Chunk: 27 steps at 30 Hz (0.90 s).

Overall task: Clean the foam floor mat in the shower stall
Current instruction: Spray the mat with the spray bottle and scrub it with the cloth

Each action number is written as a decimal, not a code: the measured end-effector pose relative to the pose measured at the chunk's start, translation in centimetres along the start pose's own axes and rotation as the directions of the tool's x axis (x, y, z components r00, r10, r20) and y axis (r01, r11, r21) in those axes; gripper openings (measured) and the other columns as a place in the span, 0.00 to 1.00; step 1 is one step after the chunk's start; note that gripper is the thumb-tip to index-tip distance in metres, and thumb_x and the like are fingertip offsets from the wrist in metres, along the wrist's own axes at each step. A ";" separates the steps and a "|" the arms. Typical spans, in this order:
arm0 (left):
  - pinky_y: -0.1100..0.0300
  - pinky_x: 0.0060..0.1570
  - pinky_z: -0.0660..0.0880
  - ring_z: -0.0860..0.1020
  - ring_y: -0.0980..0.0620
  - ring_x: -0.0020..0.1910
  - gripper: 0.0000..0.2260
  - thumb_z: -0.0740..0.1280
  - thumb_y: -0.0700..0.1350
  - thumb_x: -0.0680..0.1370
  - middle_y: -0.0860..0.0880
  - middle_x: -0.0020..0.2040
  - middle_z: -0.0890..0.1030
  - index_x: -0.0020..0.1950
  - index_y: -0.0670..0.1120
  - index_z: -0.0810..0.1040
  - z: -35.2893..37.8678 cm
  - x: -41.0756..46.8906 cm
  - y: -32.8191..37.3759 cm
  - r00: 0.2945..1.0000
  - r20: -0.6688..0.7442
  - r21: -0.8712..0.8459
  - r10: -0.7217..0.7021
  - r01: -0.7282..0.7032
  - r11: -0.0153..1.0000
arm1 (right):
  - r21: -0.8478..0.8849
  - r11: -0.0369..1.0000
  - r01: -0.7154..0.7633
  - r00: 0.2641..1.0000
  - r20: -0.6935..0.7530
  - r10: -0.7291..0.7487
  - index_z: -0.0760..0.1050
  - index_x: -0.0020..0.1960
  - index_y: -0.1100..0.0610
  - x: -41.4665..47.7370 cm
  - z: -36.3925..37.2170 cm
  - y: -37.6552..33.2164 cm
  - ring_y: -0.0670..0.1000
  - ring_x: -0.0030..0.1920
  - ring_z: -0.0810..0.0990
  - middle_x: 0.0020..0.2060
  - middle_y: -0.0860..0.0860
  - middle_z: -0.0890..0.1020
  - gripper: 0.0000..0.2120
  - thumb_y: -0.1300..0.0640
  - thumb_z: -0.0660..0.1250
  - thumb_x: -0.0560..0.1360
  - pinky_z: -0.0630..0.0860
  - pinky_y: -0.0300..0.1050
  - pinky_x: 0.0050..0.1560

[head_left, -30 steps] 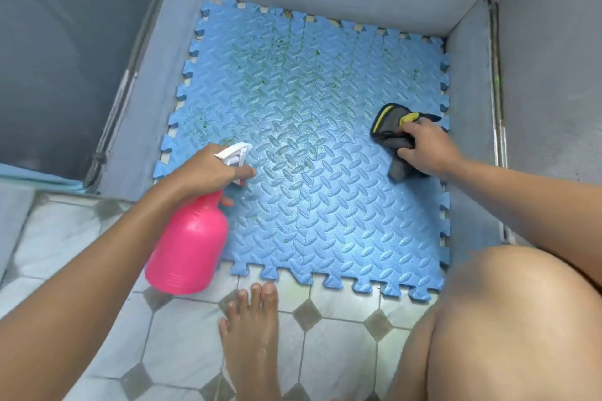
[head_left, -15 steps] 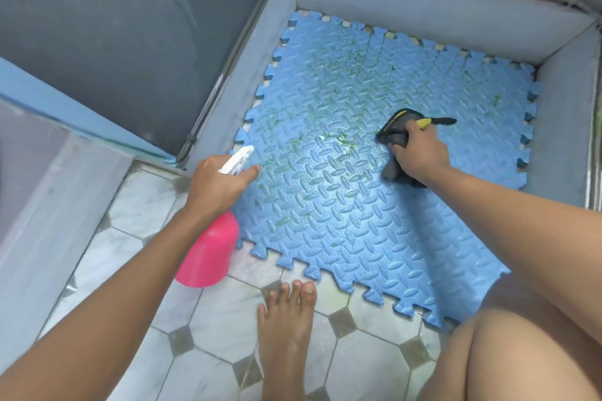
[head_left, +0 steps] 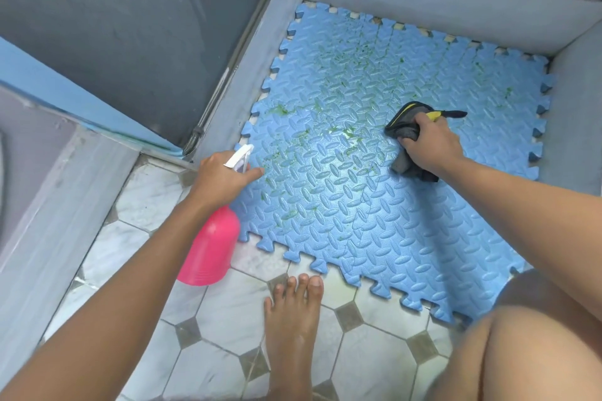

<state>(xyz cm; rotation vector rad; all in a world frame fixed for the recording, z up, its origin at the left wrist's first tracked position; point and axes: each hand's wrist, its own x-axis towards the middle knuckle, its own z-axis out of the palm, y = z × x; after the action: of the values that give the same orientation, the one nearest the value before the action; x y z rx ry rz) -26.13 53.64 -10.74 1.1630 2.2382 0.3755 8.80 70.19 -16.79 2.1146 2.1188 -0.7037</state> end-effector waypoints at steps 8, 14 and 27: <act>0.56 0.33 0.66 0.71 0.49 0.28 0.22 0.79 0.52 0.72 0.52 0.25 0.72 0.29 0.46 0.69 -0.6 -0.4 -3.5 0.987 0.148 0.045 0.057 -0.064 0.997 | -0.009 1.000 0.010 1.000 0.002 -0.010 0.69 0.65 0.53 0.5 0.2 0.3 0.69 0.56 0.75 0.62 0.64 0.70 0.20 0.47 0.67 0.78 0.72 0.58 0.59; 0.56 0.34 0.69 0.72 0.49 0.25 0.21 0.79 0.47 0.73 0.42 0.26 0.74 0.31 0.41 0.71 -1.9 -0.4 -4.4 0.977 0.209 -0.107 0.049 -0.027 0.994 | -0.012 1.000 0.007 1.000 0.000 -0.007 0.68 0.64 0.53 0.5 0.3 0.4 0.69 0.56 0.75 0.62 0.64 0.70 0.19 0.47 0.67 0.77 0.72 0.58 0.59; 0.60 0.34 0.69 0.75 0.55 0.25 0.19 0.82 0.50 0.70 0.52 0.25 0.77 0.30 0.45 0.74 -1.7 -0.5 -5.0 0.941 0.336 -0.079 0.048 -0.023 0.997 | -0.005 1.000 0.004 1.000 0.005 -0.003 0.68 0.64 0.53 0.5 0.5 0.5 0.70 0.55 0.75 0.62 0.63 0.69 0.19 0.46 0.67 0.78 0.72 0.59 0.58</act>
<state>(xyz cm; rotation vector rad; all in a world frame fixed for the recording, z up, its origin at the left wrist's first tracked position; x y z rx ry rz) -30.18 50.39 -11.68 1.1350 1.8921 0.2486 9.15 70.50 -17.56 2.1052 2.1201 -0.7029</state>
